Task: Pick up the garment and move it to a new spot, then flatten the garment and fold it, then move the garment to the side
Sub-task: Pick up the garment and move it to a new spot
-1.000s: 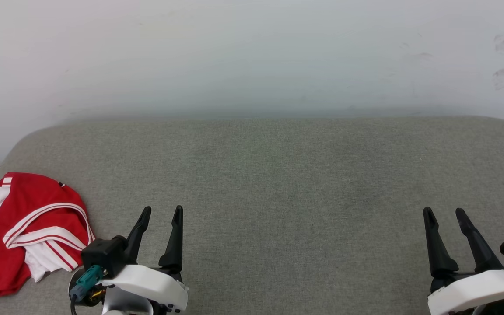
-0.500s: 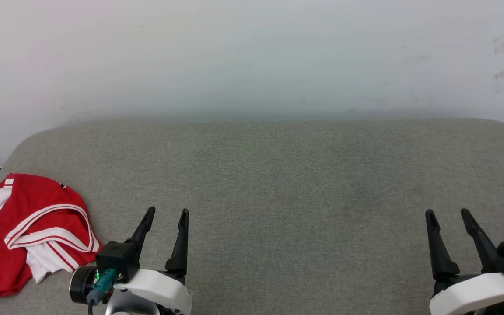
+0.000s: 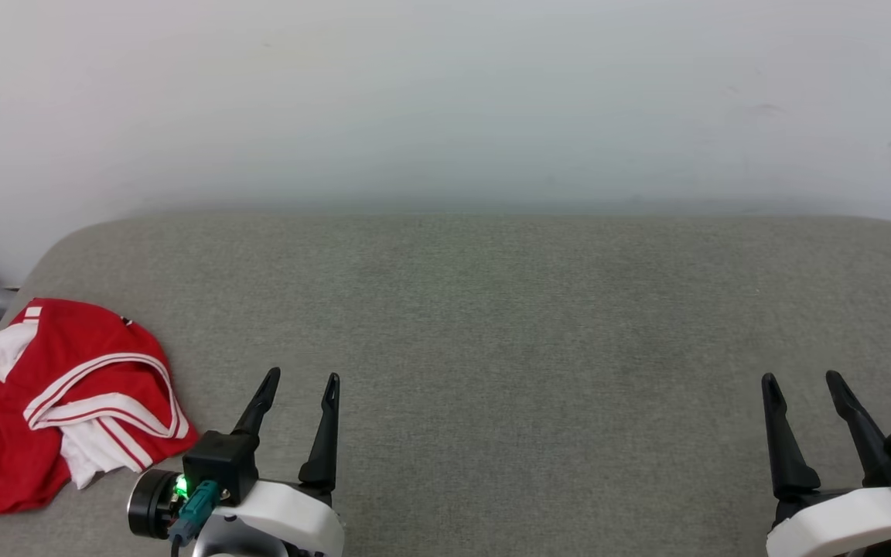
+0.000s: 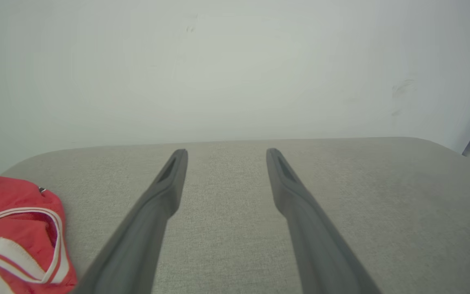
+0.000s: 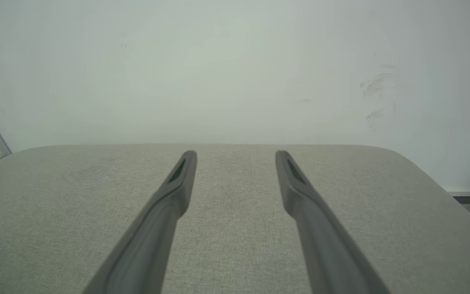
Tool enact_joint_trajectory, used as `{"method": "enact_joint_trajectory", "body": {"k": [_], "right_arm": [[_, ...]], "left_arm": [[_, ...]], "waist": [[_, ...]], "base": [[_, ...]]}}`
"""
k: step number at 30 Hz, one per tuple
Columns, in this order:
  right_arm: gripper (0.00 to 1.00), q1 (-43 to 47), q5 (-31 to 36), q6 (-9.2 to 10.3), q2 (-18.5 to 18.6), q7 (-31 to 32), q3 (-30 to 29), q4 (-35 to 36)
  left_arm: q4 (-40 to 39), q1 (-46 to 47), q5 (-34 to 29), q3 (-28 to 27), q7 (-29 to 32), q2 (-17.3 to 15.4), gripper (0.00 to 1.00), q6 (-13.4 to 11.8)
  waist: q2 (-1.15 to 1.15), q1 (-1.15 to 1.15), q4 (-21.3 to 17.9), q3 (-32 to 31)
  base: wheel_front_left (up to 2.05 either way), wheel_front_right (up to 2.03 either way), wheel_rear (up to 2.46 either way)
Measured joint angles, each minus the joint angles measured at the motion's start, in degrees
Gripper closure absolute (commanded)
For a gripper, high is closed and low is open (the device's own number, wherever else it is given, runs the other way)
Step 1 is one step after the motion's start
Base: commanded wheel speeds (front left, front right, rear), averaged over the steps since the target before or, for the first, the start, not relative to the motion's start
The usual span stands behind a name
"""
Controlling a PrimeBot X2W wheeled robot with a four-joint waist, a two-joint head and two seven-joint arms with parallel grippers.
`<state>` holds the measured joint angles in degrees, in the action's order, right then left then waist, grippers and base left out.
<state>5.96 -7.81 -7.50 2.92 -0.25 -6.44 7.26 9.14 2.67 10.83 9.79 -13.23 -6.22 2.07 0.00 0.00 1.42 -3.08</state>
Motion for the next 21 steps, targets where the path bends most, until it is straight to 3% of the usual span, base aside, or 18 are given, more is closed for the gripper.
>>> {"method": "enact_joint_trajectory", "body": {"k": [10, 21], "right_arm": [[0.0, -0.03, 1.07, -0.01, 0.0, -1.24, -0.14, 0.75], [0.0, -0.72, 2.38, 0.0, -0.01, -2.24, 0.08, 0.3]], "left_arm": [[0.1, 0.7, -1.76, -1.47, -1.08, 0.52, 0.0, 0.02], [-0.09, 1.14, -3.18, -3.6, -1.83, 1.01, 0.0, 0.45]], "waist": [[0.0, 0.0, 4.65, 0.56], [0.0, 0.0, 13.97, 1.32]], "base": [[0.0, 0.0, 0.0], [0.0, 0.0, 0.0]]}}
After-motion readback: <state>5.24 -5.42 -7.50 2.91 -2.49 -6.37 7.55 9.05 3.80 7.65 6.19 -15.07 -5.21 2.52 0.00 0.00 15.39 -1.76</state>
